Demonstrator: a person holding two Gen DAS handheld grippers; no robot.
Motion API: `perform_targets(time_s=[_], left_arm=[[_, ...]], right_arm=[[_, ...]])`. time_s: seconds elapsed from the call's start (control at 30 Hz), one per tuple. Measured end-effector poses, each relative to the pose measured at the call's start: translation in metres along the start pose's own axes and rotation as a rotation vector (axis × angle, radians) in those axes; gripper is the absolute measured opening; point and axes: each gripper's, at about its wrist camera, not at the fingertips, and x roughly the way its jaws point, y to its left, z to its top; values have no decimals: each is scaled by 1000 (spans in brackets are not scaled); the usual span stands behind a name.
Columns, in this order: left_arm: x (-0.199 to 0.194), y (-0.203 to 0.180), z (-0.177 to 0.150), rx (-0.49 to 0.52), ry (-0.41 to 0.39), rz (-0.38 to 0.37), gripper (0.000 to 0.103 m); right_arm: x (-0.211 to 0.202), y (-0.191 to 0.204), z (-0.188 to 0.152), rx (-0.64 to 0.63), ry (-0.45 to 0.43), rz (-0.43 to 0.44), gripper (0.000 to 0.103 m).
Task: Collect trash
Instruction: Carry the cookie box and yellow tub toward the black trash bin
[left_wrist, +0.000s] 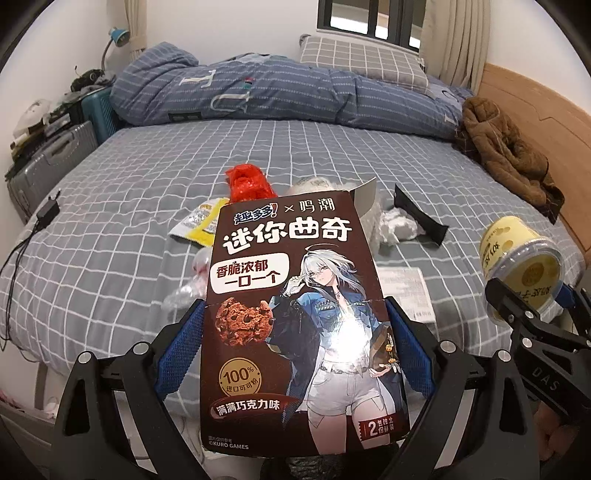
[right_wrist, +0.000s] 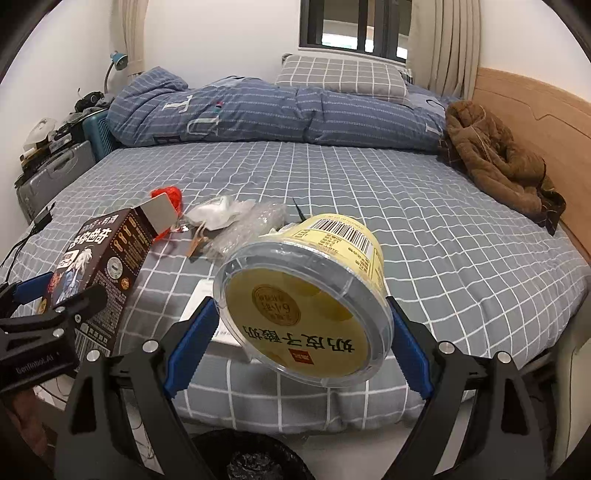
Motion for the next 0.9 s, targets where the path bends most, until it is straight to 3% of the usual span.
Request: perform_targets(time_s=[0.37,0.9], left_arm=[[-45,1,-24,-2,-14,8,90],[-70,16,-63,-35,45,34,90]], right_arm=[[-54,14,1,-22,-42,31,85],[-92,19,-31,-21,13,29,85]])
